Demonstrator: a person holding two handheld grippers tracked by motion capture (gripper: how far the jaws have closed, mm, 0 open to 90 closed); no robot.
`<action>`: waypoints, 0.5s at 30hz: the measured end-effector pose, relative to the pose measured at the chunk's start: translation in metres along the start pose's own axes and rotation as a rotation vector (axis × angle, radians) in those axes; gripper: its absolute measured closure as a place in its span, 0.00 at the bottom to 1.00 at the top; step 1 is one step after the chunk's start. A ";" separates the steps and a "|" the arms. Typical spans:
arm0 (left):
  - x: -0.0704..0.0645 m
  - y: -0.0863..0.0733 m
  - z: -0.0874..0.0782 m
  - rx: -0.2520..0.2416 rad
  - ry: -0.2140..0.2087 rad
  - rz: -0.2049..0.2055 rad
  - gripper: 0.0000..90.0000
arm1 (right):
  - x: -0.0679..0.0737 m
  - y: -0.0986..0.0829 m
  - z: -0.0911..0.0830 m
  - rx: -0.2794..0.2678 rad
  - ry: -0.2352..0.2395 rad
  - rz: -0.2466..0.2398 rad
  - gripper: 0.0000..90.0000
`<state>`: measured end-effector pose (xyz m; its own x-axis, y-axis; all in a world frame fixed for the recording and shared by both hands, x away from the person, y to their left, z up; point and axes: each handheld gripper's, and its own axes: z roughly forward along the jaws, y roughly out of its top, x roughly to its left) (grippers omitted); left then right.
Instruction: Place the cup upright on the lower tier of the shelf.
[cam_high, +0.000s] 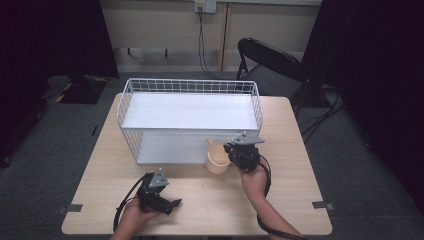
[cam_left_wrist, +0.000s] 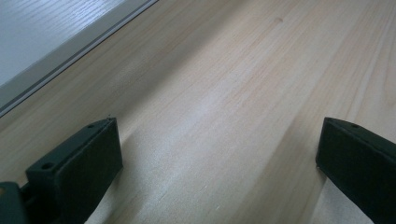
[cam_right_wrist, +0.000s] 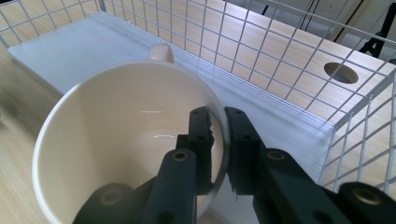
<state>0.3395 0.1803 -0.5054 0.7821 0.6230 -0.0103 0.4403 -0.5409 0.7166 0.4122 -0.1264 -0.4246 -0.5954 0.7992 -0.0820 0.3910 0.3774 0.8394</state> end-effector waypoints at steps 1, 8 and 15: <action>0.000 0.000 0.000 0.000 0.000 0.000 0.00 | 0.000 0.000 0.001 0.000 -0.001 0.003 0.91; 0.000 0.000 0.000 0.000 0.000 0.000 0.00 | 0.000 0.001 0.004 -0.012 -0.009 0.017 0.91; 0.000 0.000 0.000 0.000 0.000 0.000 0.00 | 0.003 0.001 0.010 -0.013 -0.024 0.020 0.91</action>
<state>0.3395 0.1803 -0.5055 0.7821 0.6231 -0.0103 0.4402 -0.5406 0.7169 0.4181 -0.1193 -0.4291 -0.5708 0.8174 -0.0778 0.3932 0.3553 0.8480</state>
